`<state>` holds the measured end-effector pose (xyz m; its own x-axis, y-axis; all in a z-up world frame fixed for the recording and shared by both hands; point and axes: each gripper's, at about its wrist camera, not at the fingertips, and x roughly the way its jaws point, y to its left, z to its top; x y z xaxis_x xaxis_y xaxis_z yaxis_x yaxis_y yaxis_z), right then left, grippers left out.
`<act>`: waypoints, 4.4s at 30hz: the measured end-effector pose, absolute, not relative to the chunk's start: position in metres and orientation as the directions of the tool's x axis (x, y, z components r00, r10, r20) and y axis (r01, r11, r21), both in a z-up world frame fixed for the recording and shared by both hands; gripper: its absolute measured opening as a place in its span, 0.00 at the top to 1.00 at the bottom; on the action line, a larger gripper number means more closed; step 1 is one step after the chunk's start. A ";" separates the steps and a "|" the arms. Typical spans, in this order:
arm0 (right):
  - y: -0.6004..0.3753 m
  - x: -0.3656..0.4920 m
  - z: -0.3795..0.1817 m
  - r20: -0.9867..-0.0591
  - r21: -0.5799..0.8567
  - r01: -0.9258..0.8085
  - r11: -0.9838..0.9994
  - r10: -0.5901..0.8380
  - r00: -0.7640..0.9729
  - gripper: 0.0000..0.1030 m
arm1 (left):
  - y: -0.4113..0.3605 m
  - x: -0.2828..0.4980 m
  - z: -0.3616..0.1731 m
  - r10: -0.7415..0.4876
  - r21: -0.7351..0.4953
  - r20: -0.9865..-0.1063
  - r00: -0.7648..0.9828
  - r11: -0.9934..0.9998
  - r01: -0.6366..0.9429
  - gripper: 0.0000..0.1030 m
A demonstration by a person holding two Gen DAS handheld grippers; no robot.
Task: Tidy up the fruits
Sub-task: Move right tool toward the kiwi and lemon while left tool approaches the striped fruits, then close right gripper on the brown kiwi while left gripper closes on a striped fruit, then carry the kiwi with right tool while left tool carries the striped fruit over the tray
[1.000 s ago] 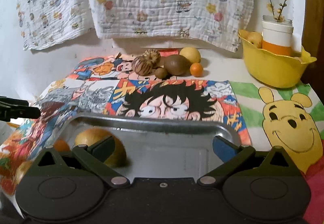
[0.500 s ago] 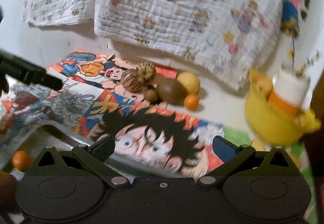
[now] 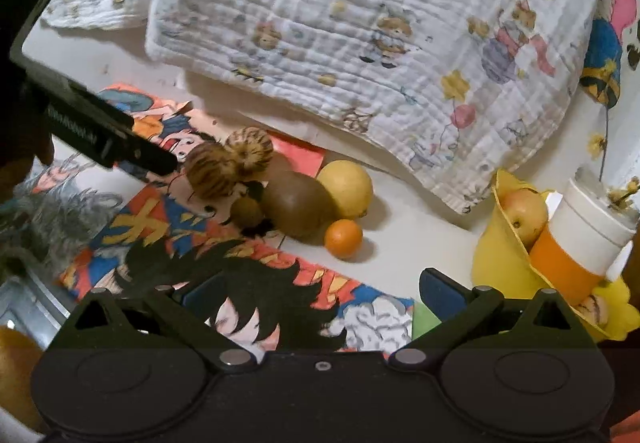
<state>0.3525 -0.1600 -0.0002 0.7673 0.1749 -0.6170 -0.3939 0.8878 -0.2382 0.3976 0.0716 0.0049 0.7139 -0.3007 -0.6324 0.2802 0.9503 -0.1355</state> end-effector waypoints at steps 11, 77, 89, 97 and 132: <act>-0.141 0.379 -0.013 -0.589 -0.383 -0.448 0.808 0.160 0.792 0.06 | 0.066 0.428 -0.005 -0.325 -0.180 -0.643 0.693 0.944 0.276 0.07; -0.107 0.371 -0.032 -0.479 -0.611 -0.530 0.588 0.259 0.839 0.47 | 0.072 0.395 0.004 -0.365 -0.282 -0.661 0.656 0.930 0.234 0.48; -0.118 0.297 -0.012 -0.447 -0.541 -0.535 0.649 0.317 0.836 0.47 | 0.073 0.330 0.019 -0.380 -0.286 -0.647 0.661 0.925 0.252 0.48; -0.124 0.249 -0.015 -0.476 -0.477 -0.562 0.676 0.339 0.811 0.47 | 0.073 0.286 0.018 -0.392 -0.287 -0.648 0.653 0.920 0.268 0.48; -0.137 0.184 -0.027 -0.658 -0.199 -0.645 0.738 0.387 0.646 0.46 | 0.075 0.222 -0.007 -0.340 -0.252 -0.723 0.601 0.940 0.229 0.48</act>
<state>0.1841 -0.1374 -0.0268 0.6463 0.3869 -0.6577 -0.6446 0.7381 -0.1993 0.2222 0.0754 -0.0071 0.6011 -0.3402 -0.7231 0.2291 0.9402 -0.2520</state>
